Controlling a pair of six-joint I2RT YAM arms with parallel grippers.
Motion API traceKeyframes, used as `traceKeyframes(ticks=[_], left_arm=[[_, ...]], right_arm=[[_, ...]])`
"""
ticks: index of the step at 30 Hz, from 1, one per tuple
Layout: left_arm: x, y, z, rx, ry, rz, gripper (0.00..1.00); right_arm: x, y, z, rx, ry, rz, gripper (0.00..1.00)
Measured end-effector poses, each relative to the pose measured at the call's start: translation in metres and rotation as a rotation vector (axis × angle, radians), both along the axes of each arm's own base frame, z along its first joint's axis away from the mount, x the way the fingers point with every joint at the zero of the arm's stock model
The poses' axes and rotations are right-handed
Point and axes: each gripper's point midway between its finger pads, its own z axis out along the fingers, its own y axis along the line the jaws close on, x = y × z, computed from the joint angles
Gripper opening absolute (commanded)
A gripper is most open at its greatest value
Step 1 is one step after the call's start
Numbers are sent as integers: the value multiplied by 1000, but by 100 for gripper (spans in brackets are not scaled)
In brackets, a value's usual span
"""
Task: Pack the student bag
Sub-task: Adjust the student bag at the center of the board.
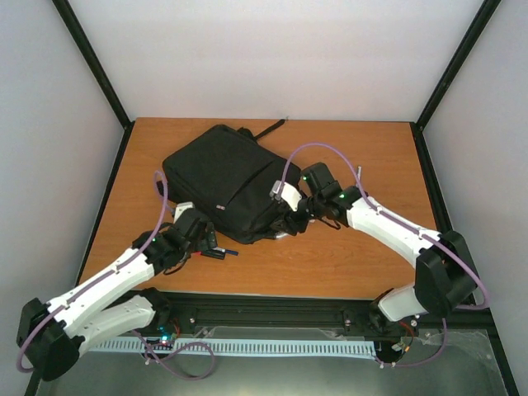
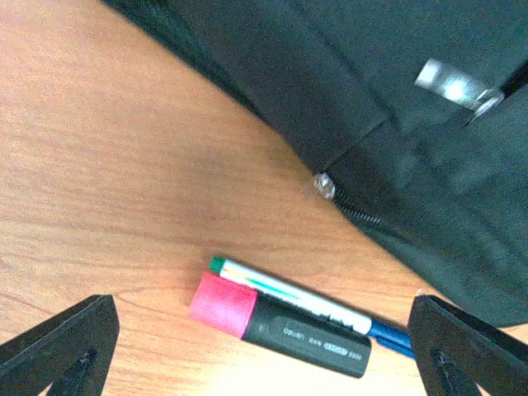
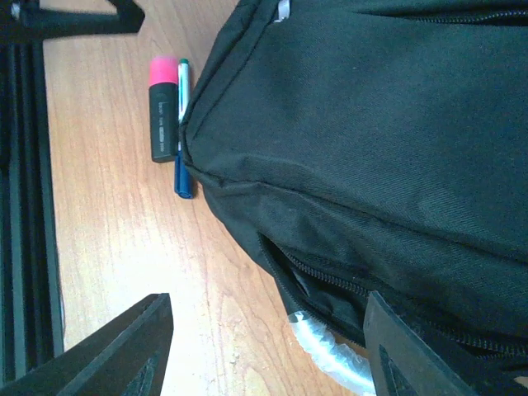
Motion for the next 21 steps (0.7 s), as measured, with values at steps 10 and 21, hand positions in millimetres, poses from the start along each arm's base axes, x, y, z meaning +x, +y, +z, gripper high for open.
traceKeyframes(ticks=[10, 21], left_arm=[[6, -18, -51, 15, 135, -13, 90], [40, -55, -72, 50, 171, -128, 86]], right_arm=[[12, 34, -23, -72, 15, 42, 58], [44, 12, -42, -223, -82, -110, 57]])
